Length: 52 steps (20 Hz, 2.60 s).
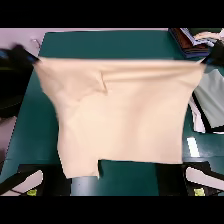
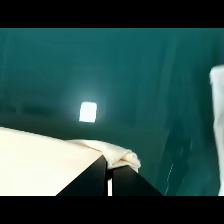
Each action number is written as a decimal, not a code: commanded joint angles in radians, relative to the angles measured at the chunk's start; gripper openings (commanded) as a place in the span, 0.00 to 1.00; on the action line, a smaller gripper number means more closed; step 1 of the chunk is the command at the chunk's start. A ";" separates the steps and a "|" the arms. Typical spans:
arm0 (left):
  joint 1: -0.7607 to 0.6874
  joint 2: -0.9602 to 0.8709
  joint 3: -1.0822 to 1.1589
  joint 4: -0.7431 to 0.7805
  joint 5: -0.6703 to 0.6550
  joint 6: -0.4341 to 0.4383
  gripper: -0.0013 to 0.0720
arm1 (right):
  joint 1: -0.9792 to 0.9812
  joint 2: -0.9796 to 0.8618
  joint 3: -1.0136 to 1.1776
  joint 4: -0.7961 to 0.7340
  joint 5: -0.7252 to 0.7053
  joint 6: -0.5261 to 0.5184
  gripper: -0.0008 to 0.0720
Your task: Fold the shirts.
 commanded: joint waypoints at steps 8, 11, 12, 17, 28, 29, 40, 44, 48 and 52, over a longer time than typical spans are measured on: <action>-0.143 -0.539 0.172 0.013 0.192 0.006 0.05 | 0.082 -0.431 0.095 0.005 -0.179 -0.002 0.03; -0.130 -0.538 0.269 0.089 0.114 0.007 0.05 | 0.081 -0.438 0.195 0.001 -0.166 -0.015 0.03; -0.117 -0.538 0.291 0.117 0.053 0.007 0.05 | 0.074 -0.436 0.214 0.001 -0.135 -0.029 0.03; -0.099 -0.539 0.226 0.190 -0.132 0.033 0.05 | 0.068 -0.351 0.049 0.000 -0.116 -0.049 0.03; -0.113 -0.499 0.005 0.214 -0.142 -0.043 0.75 | 0.067 -0.176 -0.342 0.004 -0.250 -0.049 0.57; -0.113 -0.465 0.004 0.228 -0.156 -0.045 0.76 | 0.067 -0.156 -0.342 0.004 -0.239 -0.049 0.57; -0.114 0.265 -0.793 0.418 -0.174 -0.161 0.76 | 0.068 0.109 -0.342 0.006 -0.162 -0.050 0.57; -0.114 0.293 -0.949 0.269 -0.134 -0.176 0.76 | 0.068 0.111 -0.343 0.012 -0.156 -0.050 0.57; -0.115 0.293 -1.033 0.091 0.014 -0.124 0.76 | 0.067 0.111 -0.343 0.012 -0.156 -0.050 0.57; -0.114 0.293 -1.040 0.042 0.009 -0.089 0.34 | 0.067 0.111 -0.343 -0.021 -0.108 -0.050 0.57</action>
